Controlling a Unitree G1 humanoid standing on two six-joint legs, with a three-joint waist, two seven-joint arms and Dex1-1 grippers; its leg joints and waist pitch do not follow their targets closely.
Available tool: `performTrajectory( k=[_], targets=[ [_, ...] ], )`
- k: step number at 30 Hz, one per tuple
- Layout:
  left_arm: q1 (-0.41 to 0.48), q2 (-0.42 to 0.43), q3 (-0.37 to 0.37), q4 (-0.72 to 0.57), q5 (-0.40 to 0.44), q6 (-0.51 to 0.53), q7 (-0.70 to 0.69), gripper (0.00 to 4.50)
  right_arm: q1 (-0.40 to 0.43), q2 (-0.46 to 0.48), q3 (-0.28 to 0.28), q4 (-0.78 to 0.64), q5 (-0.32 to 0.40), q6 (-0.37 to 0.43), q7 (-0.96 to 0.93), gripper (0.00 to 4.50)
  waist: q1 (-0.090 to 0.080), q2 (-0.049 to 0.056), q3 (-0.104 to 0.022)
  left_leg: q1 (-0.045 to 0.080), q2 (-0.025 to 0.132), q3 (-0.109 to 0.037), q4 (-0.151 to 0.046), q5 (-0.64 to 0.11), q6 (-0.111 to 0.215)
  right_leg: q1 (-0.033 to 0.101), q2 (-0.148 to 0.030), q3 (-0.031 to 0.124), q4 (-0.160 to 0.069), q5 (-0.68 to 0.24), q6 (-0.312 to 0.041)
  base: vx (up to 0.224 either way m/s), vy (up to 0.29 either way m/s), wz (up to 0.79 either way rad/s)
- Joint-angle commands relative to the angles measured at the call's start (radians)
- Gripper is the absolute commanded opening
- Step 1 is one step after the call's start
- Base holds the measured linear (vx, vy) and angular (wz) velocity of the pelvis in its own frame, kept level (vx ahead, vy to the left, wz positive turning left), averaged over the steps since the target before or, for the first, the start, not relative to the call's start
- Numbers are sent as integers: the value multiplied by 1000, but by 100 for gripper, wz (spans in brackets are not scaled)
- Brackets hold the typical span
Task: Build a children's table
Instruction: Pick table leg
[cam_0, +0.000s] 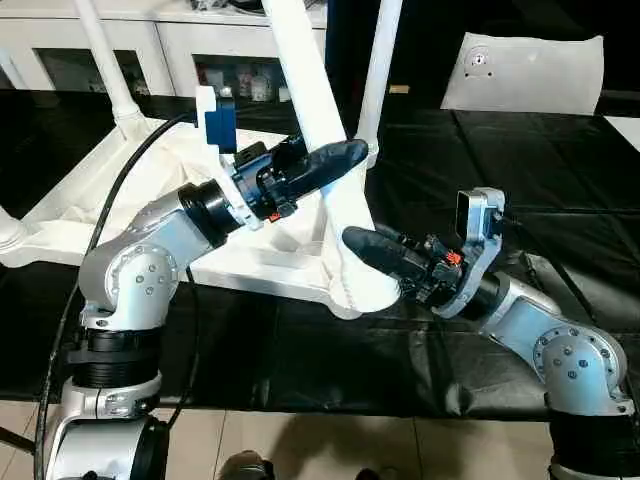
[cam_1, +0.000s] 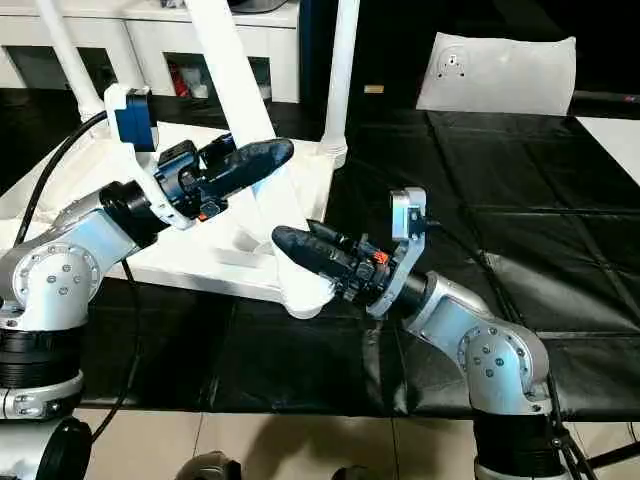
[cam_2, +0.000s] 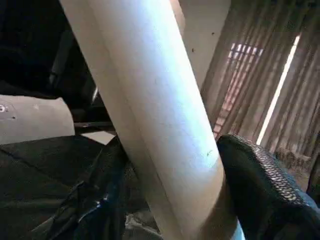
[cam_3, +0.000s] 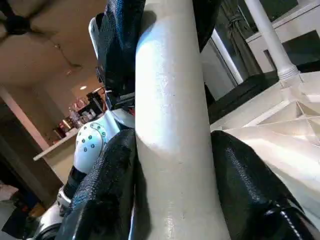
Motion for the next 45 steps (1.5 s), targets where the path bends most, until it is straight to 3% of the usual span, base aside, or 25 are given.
performTrajectory(
  k=[1, 5, 9, 12, 18, 19, 22, 24, 30, 31, 33, 36, 39, 45],
  targets=[
    [-1, 6, -10, -1, 15, -10, -2, 249, -2, -3, -9, -24, -1, -10, -3, 187, 1, -6, -86, 2, 25, 2, -69, -82, -3, 60, -95, 49, -84, -261, -115, 0, 0, 0],
    [-7, -12, 11, 3, -21, 12, 17, 242, -2, -6, -6, -24, -6, -16, -5, 187, 2, -6, -86, 2, 25, 3, -68, -83, -2, 60, -95, 48, -85, -262, -121, 0, 0, 0],
    [-44, -50, 71, 31, -116, 91, 103, 232, -7, -10, -3, -15, -25, -32, -10, 187, 2, -4, -86, 1, 23, 4, -66, -85, -5, 60, -92, 47, -83, -264, -124, 0, 0, 0],
    [-56, -58, 78, 43, -125, 104, 136, 217, -8, -11, 0, -11, -42, -44, -16, 187, 3, -6, -87, 0, 23, 3, -66, -80, -2, 62, -93, 48, -84, -264, -119, 0, 0, 0],
    [-71, -41, 52, 55, -56, 90, 169, 205, -19, -8, 14, 9, -89, -77, -40, 187, 2, -5, -87, 0, 23, 3, -66, -75, 1, 61, -91, 48, -86, -262, -107, 0, 0, 0],
    [-73, -27, 38, 55, -31, 82, 170, 204, -26, -4, 21, 24, -130, -111, -62, 243, 2, -5, -87, 0, 23, 2, -67, -74, -1, 61, -91, 47, -85, -262, -106, 0, 0, 0],
    [-77, 10, -3, 56, 37, 54, 170, 202, -46, 3, 30, 62, -186, -144, -96, 264, -4, 2, -86, 4, 23, 1, -69, -85, -12, 56, -90, 47, -88, -279, -97, 0, 0, 0],
    [-80, 16, -10, 56, 50, 47, 172, 194, -48, 2, 31, 61, -189, -144, -96, 294, -5, -1, -85, 5, 23, 2, -70, -100, -15, 59, -89, 49, -89, -292, -91, 0, 0, 0],
    [-116, 63, -68, 71, 136, 17, 153, 186, -82, -44, 85, 62, -338, -213, -140, 338, -4, -1, -87, 4, 23, 3, -68, -78, -20, 60, -90, 51, -78, -223, -112, 0, 0, 0],
    [-125, 75, -84, 76, 150, 18, 141, 186, -93, -53, 103, 72, -403, -267, -158, 346, -3, -3, -86, 3, 24, 2, -68, -77, -24, 60, -91, 50, -79, -231, -110, 0, 0, 0],
    [-132, 88, -108, 82, 168, 11, 118, 186, -107, -70, 125, 88, -466, -300, -177, 359, -4, -2, -86, 4, 23, 3, -68, -80, -28, 59, -92, 51, -78, -239, -110, 0, 0, 0],
    [-136, 98, -128, 85, 174, 20, 88, 186, -139, -117, 152, 121, -441, -253, -86, 374, -7, -3, -86, 4, 20, 5, -66, -94, -21, 64, -90, 52, -79, -243, -116, 0, 0, 0],
    [-140, 109, -148, 78, 164, 40, 40, 186, -163, -146, 130, 132, -360, -185, 8, 374, -7, -6, -89, 3, 22, 5, -64, -79, 2, 66, -89, 52, -74, -196, -136, 0, 0, 0],
    [-153, 123, -175, 69, 138, 79, -26, 186, -172, -210, 163, 138, -325, -187, 198, 387, -3, -9, -88, 2, 24, 6, -62, -78, 19, 64, -92, 49, -78, -226, -141, 0, 0, 0]
  ],
)
